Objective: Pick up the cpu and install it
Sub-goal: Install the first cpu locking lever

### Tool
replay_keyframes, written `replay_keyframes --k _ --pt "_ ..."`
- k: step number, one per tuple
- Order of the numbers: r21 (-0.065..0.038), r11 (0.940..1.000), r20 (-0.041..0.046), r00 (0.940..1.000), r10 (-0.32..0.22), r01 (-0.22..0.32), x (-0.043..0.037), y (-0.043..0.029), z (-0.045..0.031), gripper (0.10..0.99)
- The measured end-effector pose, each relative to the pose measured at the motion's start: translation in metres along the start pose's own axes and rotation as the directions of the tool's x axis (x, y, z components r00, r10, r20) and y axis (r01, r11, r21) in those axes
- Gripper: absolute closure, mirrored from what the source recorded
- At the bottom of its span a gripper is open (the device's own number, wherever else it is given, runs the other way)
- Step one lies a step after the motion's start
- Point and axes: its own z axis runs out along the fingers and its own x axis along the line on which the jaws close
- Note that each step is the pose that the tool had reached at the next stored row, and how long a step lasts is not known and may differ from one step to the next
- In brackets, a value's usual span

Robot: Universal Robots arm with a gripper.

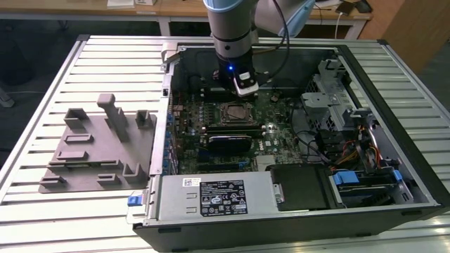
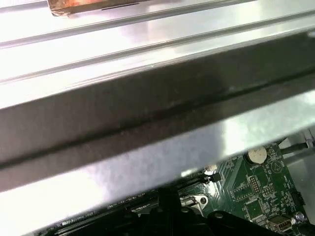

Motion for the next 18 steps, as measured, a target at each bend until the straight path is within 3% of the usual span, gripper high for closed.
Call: replay_keyframes --k 6,18 --pt "0.001 1.0000 0.0019 1.0000 0.009 -0.009 0.0012 0.0030 0.0012 0.980" --pt "0.011 0.9996 0.0078 0.9996 0.026 -0.026 0.0024 0.0016 0.0081 0.980"
